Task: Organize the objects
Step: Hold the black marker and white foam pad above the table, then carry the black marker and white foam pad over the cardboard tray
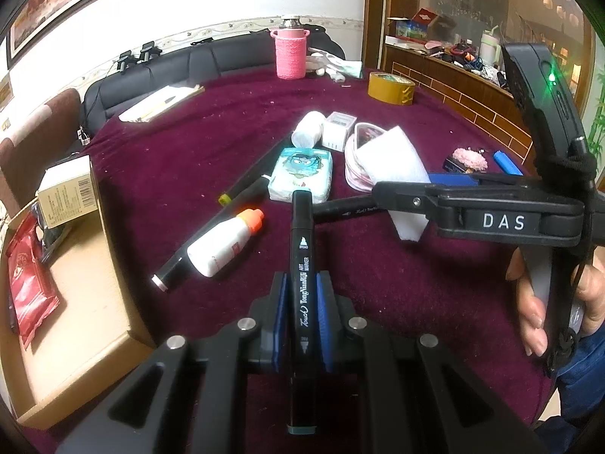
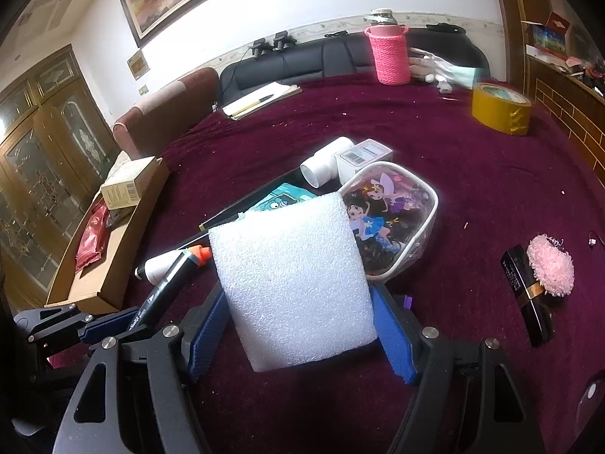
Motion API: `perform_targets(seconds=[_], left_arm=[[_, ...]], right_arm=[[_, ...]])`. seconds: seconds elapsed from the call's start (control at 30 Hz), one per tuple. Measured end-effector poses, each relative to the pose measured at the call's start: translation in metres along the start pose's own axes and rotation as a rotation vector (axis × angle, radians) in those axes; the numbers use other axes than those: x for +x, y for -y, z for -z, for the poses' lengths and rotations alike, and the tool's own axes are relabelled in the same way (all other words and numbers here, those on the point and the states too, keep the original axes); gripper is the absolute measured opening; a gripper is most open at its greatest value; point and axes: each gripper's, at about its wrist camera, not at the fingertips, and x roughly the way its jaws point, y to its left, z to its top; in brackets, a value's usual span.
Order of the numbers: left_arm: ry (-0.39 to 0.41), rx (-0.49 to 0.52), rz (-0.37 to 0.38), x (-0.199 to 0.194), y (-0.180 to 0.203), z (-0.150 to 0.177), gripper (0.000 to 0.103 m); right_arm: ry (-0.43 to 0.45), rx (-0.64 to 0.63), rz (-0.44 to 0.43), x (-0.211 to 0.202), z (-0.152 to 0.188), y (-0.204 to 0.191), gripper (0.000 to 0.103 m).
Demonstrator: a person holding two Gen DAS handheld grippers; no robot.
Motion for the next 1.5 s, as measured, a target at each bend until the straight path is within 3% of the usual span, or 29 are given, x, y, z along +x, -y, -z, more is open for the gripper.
perform_targets(seconds=[0.8,1.5], left_arm=[[0.071,-0.037,-0.011,-0.022,-0.017,-0.001,0.015],[0.185,-0.208,0.014,-0.067,-0.084,0.008,0.015]], right_arm=[[0.027,-0.017,-0.035,-0.011,0.002,-0.027,0.079],[0.028,-0.090,-0.071,-0.026,-0.009,-0.089,0.079]])
